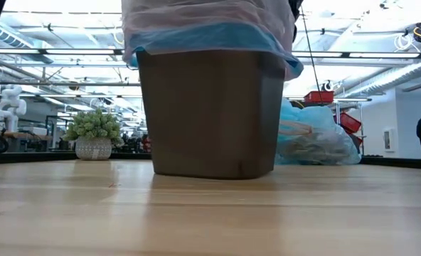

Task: Place trash/remove bag and relplace
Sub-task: Insert the pink trash bag into the trash bin

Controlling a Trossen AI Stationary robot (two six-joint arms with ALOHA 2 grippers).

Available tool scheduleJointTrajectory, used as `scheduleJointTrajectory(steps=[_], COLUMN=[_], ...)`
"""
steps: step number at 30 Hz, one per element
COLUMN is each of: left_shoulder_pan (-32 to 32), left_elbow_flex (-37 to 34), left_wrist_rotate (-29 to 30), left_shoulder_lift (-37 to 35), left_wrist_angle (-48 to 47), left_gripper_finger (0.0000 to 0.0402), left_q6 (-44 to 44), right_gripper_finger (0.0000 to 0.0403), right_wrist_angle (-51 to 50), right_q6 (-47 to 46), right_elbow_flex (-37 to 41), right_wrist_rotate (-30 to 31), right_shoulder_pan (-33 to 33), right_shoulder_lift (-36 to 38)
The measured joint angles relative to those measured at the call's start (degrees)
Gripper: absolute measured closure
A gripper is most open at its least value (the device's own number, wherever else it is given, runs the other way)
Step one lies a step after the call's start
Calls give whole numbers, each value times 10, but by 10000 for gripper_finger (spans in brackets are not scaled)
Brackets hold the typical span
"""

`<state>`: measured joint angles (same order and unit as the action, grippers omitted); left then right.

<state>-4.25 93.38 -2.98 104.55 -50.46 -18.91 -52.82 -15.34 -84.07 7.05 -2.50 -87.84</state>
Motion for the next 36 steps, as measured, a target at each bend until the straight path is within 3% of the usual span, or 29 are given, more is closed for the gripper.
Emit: scheduleJointTrajectory(steps=[12,17,22,26,36], left_shoulder_pan=[1,15,16,20,20], left_elbow_flex=[-1,-3,-2,-2,-4], left_wrist_rotate=[-37,-38,12,12,20], left_shoulder_lift=[-5,-13,-18,-18,-11], left_wrist_angle=[-33,-34,-34,-18,-11], left_gripper_finger=[401,401,402,402,402], left_q6=[32,-77,-150,-203,-195], right_gripper_finger=[403,403,403,403,403], right_wrist_angle=[2,3,6,6,10], right_q6=[64,86,90,88,85], right_elbow_flex=[0,0,1,2,2], right_wrist_rotate=[-20,-25,-24,-24,-27], right_shoulder_pan=[0,0,-1,-1,0], right_shoulder_lift=[0,-1,-1,-1,-1])
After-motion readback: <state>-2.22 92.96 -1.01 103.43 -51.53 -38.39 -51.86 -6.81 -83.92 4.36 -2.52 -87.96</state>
